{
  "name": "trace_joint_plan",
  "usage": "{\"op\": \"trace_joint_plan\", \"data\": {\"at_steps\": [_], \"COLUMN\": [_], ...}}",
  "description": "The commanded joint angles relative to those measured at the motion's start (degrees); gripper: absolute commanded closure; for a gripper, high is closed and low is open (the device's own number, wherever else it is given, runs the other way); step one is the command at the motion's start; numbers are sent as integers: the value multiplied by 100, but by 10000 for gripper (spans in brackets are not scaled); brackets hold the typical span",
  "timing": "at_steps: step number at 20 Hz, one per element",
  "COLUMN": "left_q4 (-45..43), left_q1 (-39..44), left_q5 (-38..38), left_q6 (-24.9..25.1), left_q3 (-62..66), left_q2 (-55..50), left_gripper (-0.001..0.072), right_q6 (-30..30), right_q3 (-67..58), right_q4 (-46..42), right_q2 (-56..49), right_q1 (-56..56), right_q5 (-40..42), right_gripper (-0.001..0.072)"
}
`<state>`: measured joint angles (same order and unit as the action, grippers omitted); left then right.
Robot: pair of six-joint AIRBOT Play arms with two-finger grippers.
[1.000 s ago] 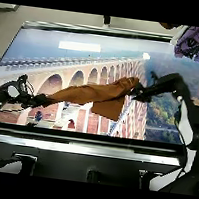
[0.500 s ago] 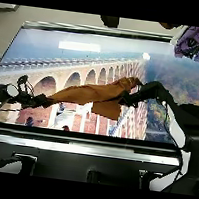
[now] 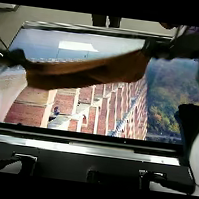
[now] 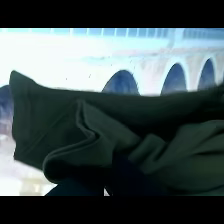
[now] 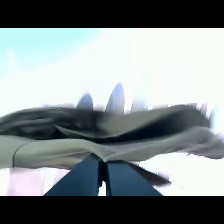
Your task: Fold the clothes and pants, and hang the long-sleeved shirts on hangers.
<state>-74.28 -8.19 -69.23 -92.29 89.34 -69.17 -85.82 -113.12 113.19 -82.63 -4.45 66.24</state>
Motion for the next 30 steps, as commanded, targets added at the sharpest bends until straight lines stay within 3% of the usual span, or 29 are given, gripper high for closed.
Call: {"op": "trace_joint_plan", "data": {"at_steps": [1, 6, 11, 15, 18, 20, 24, 30], "left_q4": [-291, -474, -846, -844, -841, -846, -844, -828], "left_q1": [-31, -31, -31, -31, -11, 76, 330, 656], "left_q5": [-1364, -1823, -1823, -1823, -1703, -1270, -120, 531], "left_q6": [81, -238, -831, -822, -514, -260, -223, -308], "left_q3": [1930, 2579, 2568, 2026, 1303, 756, 9, 22], "left_q2": [323, 1519, 2011, 1554, 835, 179, -1416, -3287], "left_gripper": [691, 691, 691, 691, 691, 691, 691, 690], "right_q6": [603, 1145, 1521, 1521, 1519, 1519, 1519, 1521], "right_q3": [-933, -933, -933, -850, -599, -313, -214, -214], "right_q4": [-1287, -2033, -2474, -2343, -1974, -1670, -1012, 94], "right_q2": [1287, 3220, 3423, 2210, 866, -33, -1886, -3558], "right_q1": [-4, -4, -4, -4, -7, -7, -11, -11], "right_q5": [269, 564, 140, 98, 125, 105, 118, -490], "right_gripper": [683, 683, 683, 683, 683, 683, 683, 682]}}
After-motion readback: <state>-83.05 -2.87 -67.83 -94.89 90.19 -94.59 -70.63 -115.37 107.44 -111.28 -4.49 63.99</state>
